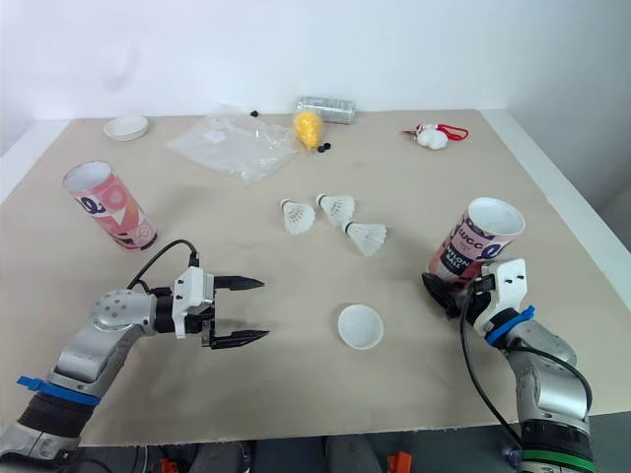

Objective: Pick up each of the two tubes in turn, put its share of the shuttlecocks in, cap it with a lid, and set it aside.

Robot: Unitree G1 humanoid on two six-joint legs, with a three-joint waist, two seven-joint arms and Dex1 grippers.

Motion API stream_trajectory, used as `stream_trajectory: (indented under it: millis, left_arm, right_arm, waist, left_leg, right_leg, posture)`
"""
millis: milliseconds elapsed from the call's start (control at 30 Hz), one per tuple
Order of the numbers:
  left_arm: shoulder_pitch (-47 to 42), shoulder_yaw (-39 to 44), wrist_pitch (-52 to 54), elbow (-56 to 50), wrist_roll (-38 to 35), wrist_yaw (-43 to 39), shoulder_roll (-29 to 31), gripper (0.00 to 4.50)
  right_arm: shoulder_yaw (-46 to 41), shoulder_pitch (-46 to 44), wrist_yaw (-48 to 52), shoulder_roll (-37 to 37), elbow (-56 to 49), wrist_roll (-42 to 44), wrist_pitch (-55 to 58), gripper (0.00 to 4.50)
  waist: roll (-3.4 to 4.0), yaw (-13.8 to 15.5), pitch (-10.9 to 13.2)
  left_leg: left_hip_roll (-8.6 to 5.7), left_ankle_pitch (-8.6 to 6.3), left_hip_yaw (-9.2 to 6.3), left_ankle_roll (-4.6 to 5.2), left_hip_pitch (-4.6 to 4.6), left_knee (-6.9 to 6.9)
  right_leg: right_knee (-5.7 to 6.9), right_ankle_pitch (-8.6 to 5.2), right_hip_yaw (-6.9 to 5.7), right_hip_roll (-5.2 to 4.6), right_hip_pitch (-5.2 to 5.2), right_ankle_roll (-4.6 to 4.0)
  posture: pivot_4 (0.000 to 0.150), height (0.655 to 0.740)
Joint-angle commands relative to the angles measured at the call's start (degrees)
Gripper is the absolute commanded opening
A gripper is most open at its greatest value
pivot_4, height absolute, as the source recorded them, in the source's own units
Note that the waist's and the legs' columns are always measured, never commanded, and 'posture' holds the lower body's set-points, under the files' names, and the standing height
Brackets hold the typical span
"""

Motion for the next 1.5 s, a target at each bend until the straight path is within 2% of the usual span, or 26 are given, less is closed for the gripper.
stream_trajectory:
  millis: [33, 400, 667, 833, 1033, 1200, 1500]
  left_arm:
    - [-0.3, 0.4, -0.4, -0.8, 0.0, 0.5, -0.2, 4.50]
    - [-1.8, -0.2, -0.8, 1.1, 0.4, 0.2, -1.0, 4.50]
    - [-2.9, 0.3, -1.3, 3.3, 0.7, -0.4, -0.9, 4.50]
    - [-3.0, 1.4, -0.9, 4.7, 0.9, 2.0, -1.7, 4.50]
    - [-1.7, 2.9, -0.6, 3.9, 0.5, 5.8, -2.2, 4.50]
    - [2.4, 7.4, 1.3, -0.9, 0.3, 15.6, -4.4, 4.50]
    - [12.2, 17.7, 6.9, -9.5, 1.6, 36.8, -10.4, 4.50]
  right_arm:
    - [-1.6, 3.8, 1.7, -1.6, -2.6, 1.4, 1.1, 4.47]
    - [-5.7, 15.6, 7.9, -7.0, -11.4, 5.6, 4.5, 4.47]
    - [-3.1, 18.6, 17.9, -11.1, -19.4, 6.8, 2.6, 4.47]
    - [5.6, 12.3, 20.8, -11.9, -23.9, 4.2, 1.0, 4.47]
    - [14.0, 0.0, 22.1, -9.8, -20.6, 3.8, 2.4, 4.47]
    - [20.7, -12.2, 22.4, -4.5, -13.5, 2.4, 3.3, 4.47]
    - [26.3, -22.4, 20.1, 4.7, -6.7, -0.4, 3.5, 4.47]
  waist:
    - [-0.01, 0.1, 0.0]
    - [-0.06, 0.0, 0.0]
    - [-0.05, -0.2, 0.0]
    - [-0.06, -0.3, 0.0]
    - [-0.09, -0.1, 0.0]
    - [-0.13, -0.1, 0.0]
    - [-0.14, 0.0, 0.0]
  left_leg:
    - [0.00, 0.00, -0.02, 0.00, 0.00, 0.00]
    - [-0.03, 0.00, -0.03, 0.00, 0.01, 0.06]
    - [-0.03, 0.00, -0.03, 0.00, 0.01, 0.09]
    - [-0.02, 0.00, -0.04, 0.00, 0.04, 0.15]
    - [-0.02, 0.01, -0.04, -0.02, -0.03, 0.23]
    - [-0.02, 0.01, -0.05, -0.02, -0.04, 0.15]
    - [0.00, 0.01, -0.08, -0.02, -0.03, 0.08]
  right_leg:
    - [0.00, -0.02, -0.02, 0.00, 0.02, 0.02]
    - [-0.01, -0.14, 0.01, -0.01, 0.06, -0.18]
    - [0.00, -0.15, 0.02, 0.00, 0.06, -0.20]
    - [0.00, -0.09, 0.02, 0.03, 0.07, -0.22]
    - [0.00, -0.05, 0.03, 0.02, 0.07, -0.15]
    - [0.00, 0.04, 0.01, 0.02, 0.03, 0.05]
    - [0.00, 0.02, -0.02, 0.01, 0.02, 0.02]
  posture:
    - [0.150, 0.7400]
    - [0.150, 0.7400]
    - [0.150, 0.7400]
    - [0.150, 0.7400]
    - [0.150, 0.7400]
    - [0.150, 0.7400]
    - [0.150, 0.7400]
